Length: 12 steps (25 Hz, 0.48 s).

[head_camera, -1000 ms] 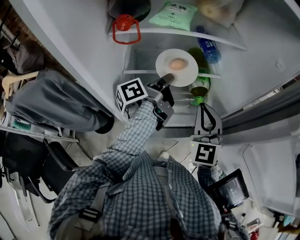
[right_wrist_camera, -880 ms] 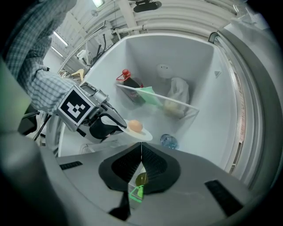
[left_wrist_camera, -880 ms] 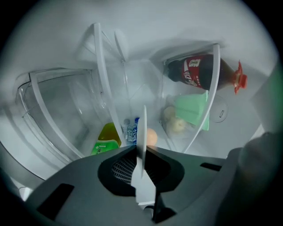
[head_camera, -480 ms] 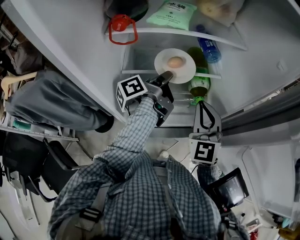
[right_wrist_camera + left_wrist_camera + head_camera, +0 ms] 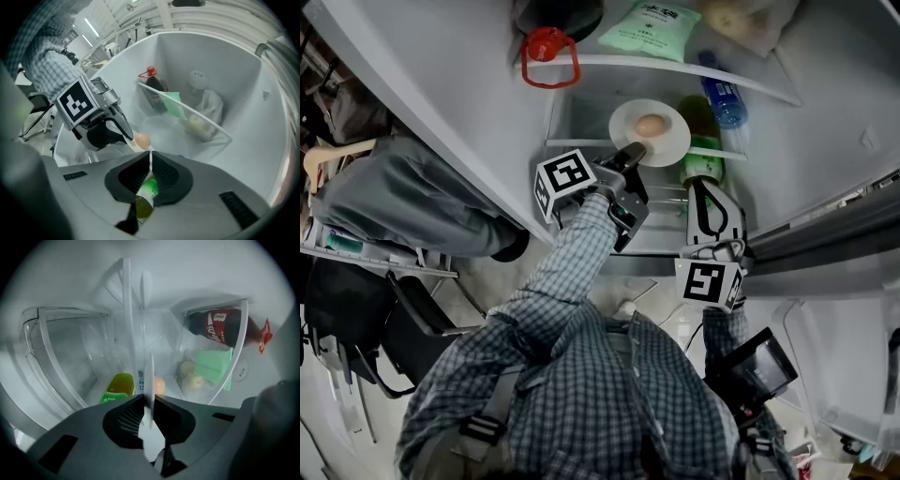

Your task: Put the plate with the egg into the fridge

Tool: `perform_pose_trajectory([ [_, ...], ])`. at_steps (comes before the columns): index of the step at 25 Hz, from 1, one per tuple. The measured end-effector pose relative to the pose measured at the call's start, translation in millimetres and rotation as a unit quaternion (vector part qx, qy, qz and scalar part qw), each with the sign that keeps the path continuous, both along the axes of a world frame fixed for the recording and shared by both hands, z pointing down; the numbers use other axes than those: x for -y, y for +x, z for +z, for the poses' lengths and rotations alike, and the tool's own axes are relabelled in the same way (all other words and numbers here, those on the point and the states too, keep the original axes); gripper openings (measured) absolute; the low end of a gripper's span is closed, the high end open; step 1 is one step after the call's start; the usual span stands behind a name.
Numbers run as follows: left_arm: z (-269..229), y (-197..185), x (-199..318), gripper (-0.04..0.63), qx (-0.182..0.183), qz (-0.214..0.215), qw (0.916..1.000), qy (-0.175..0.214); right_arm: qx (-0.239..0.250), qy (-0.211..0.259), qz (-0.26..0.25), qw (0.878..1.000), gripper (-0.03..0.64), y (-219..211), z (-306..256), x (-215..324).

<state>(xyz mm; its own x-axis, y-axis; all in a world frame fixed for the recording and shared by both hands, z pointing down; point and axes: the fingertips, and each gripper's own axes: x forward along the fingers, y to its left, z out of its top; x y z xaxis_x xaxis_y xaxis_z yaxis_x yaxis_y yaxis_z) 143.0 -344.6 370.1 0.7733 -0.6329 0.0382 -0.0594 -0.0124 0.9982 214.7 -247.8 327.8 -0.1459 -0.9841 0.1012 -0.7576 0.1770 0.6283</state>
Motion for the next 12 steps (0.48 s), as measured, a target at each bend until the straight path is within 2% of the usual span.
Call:
perform_pose_trajectory([
  [3,2.8,-1.6,0.7,0.028,0.002,-0.006,1.0,-0.001,-0.06,-0.01,-0.011,0.998,0.008,-7.3,6.3,10.9],
  [6,5.0,-2.9,1.4,0.028,0.001,-0.009,1.0,-0.004,-0.129,-0.015,-0.023,0.991,0.008,-16.1,14.9,20.7],
  [8,5.3,-3.1,1.6,0.028,-0.001,-0.009,0.9999,-0.006,-0.159,-0.019,-0.034,0.986,0.009,-22.1,19.3,25.1],
  [12,4.9,-3.5,2.0,0.028,-0.003,-0.008,0.9999,-0.007,-0.209,-0.029,-0.048,0.976,0.056,-28.8,26.3,33.3],
])
